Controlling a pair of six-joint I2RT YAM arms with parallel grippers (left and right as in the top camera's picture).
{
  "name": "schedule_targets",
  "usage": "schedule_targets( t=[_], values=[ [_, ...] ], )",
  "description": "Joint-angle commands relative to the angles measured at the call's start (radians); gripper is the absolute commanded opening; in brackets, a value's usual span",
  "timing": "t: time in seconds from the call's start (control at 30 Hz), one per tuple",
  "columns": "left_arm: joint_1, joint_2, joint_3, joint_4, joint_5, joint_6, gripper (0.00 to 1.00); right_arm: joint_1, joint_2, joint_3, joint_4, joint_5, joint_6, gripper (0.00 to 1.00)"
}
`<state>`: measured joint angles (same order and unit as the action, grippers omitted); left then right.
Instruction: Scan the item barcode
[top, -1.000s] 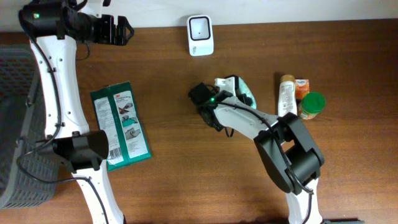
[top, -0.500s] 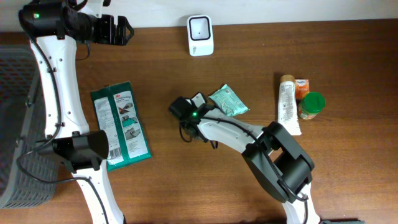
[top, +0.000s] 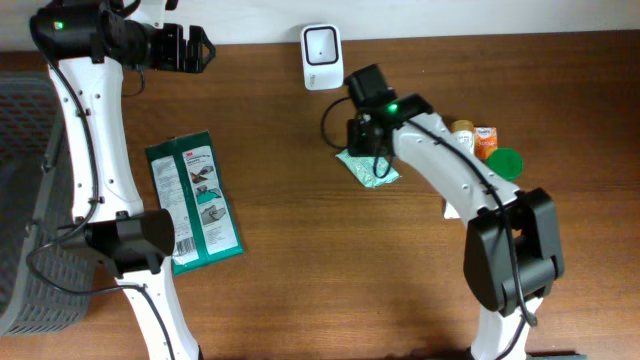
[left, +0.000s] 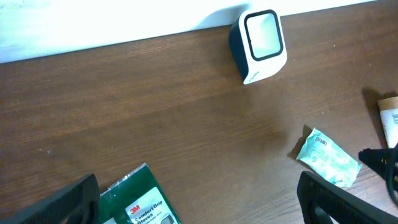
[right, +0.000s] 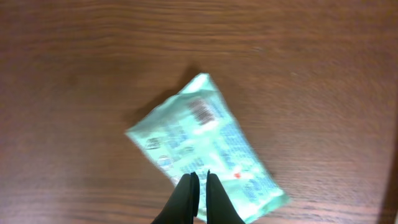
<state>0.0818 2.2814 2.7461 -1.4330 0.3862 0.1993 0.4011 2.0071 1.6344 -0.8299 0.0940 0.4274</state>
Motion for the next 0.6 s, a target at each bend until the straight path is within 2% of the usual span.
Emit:
schedule_targets(
  t=[0.0,0.27,0.47,0.57],
  values=[
    [0.006,-0.01,0.008,-0.001,0.011,0.016,0.99,-0.009,0.039,-0.008,0.01,-0.064,0.064,0.04],
    [0.006,-0.01,0.008,-0.001,0.011,0.016,0.99,0.014,0.138,-0.008,0.018,-0.07,0.039,0.04],
    [0.006,-0.01,0.008,-0.001,0.01,0.016,0.99,0.056,0.17,-0.008,0.021,-0.264,-0.218,0.04],
    [0.006,-0.01,0.008,-0.001,0.011,0.016,0.99,0.079,0.173,-0.008,-0.018,-0.311,-0.303,0.04]
  ],
)
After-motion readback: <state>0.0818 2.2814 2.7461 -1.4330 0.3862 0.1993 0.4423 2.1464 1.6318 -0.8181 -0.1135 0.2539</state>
